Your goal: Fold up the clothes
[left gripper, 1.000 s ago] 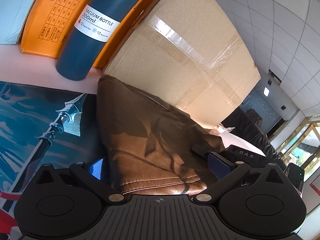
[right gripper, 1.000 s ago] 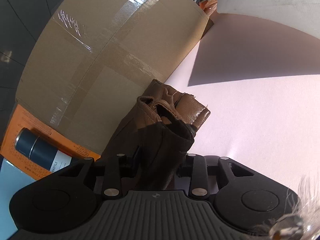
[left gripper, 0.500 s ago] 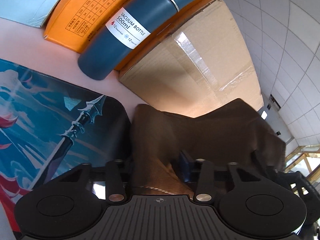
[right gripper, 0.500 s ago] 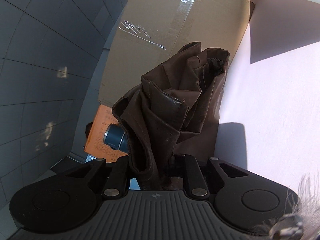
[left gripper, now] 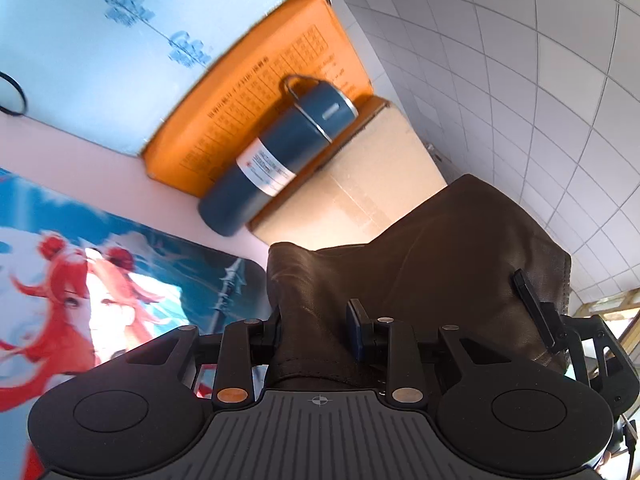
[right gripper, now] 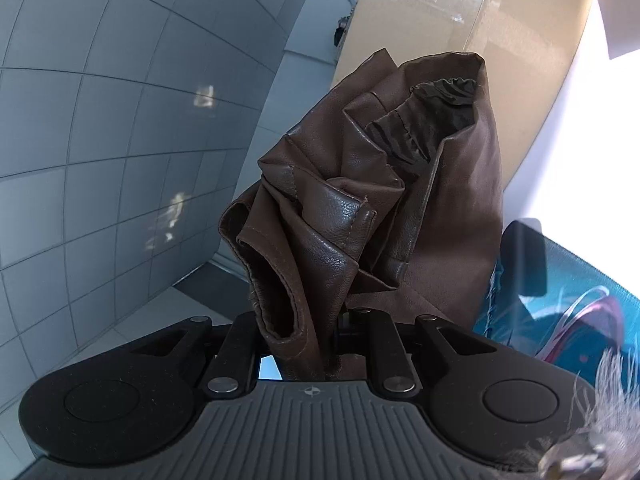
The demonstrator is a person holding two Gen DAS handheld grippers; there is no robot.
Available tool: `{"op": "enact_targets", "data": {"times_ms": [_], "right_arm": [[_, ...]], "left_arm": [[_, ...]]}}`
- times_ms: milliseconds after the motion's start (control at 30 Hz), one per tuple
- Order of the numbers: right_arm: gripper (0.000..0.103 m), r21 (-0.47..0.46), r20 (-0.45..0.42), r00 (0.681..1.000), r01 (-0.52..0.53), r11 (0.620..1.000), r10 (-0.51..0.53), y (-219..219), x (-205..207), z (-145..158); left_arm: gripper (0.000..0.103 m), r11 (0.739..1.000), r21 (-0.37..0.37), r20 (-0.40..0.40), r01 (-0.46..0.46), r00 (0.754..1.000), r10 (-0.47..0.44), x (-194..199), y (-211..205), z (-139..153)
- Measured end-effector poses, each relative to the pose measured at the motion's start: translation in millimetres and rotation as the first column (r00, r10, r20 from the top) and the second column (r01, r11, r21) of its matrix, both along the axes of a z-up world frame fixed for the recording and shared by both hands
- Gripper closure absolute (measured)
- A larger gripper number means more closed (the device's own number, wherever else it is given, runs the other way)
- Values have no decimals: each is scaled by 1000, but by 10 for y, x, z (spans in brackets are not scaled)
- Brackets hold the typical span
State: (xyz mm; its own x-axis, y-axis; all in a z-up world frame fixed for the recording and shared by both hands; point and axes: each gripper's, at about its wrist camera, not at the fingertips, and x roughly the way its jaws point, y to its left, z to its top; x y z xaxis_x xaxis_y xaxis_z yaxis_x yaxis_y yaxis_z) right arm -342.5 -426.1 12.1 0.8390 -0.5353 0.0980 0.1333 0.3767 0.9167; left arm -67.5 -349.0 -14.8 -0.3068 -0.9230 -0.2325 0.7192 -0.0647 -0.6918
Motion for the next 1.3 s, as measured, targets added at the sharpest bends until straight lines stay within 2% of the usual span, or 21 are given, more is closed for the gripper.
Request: {"op": "enact_targets", "data": {"times_ms": [100,233,367,500,633,667,700,733,767,833,900,1000,1033,1067,1167,1300], "right_arm": [[88,-7,10,997,-80,997,80,168,255,-39],[88,14,-2,985,-171,985,171,373,603,-168],[88,53,-140,974,-171,984,177,709,739,-249],[86,92,-274,944,-166,982,185,1046,875,-330],[72,130,-402,895,-155,979,195,1382,1011,-410],[69,134,-426,884,-146,980,190,1441,1009,-420],[58,130,-441,880,-129,983,174,1465,956,-417],[42,126,-457,875,-113,985,159,1490,904,-413],[37,122,-471,870,-97,988,144,1515,852,-409],[24,110,-498,860,-66,992,113,1565,755,-403],[17,87,-516,853,-43,995,82,1620,688,-401],[16,82,-531,845,-24,996,64,1564,604,-438],[16,86,-521,851,-19,996,61,1574,564,-472],[16,90,-508,859,-17,996,61,1584,534,-465],[15,103,-448,892,-17,994,62,1621,395,-527],[13,133,-334,938,-49,990,91,1572,306,-554]], "left_arm": [[74,999,-3,72,-42,997,42,201,404,81],[74,991,33,171,-127,978,120,508,906,97],[74,980,66,257,-188,952,165,722,1320,59],[74,970,110,371,-216,914,161,819,1559,-10],[70,968,163,444,-191,890,100,814,1603,-89],[64,969,168,464,-183,881,86,781,1619,-96],[57,969,165,488,-182,869,80,737,1624,-93],[54,971,147,518,-187,851,85,683,1654,-78],[47,973,129,547,-191,832,91,629,1684,-62],[34,976,40,616,-215,774,145,497,1803,-2],[17,974,-59,678,-218,707,199,343,1922,69],[7,977,-168,779,-134,589,214,32,2058,124],[6,979,-182,815,-94,542,204,-94,2072,114],[5,980,-193,848,-53,493,194,-220,2086,105],[4,984,-156,924,81,366,116,-531,2041,11],[5,991,-95,967,91,245,70,-764,1873,-98]]}}
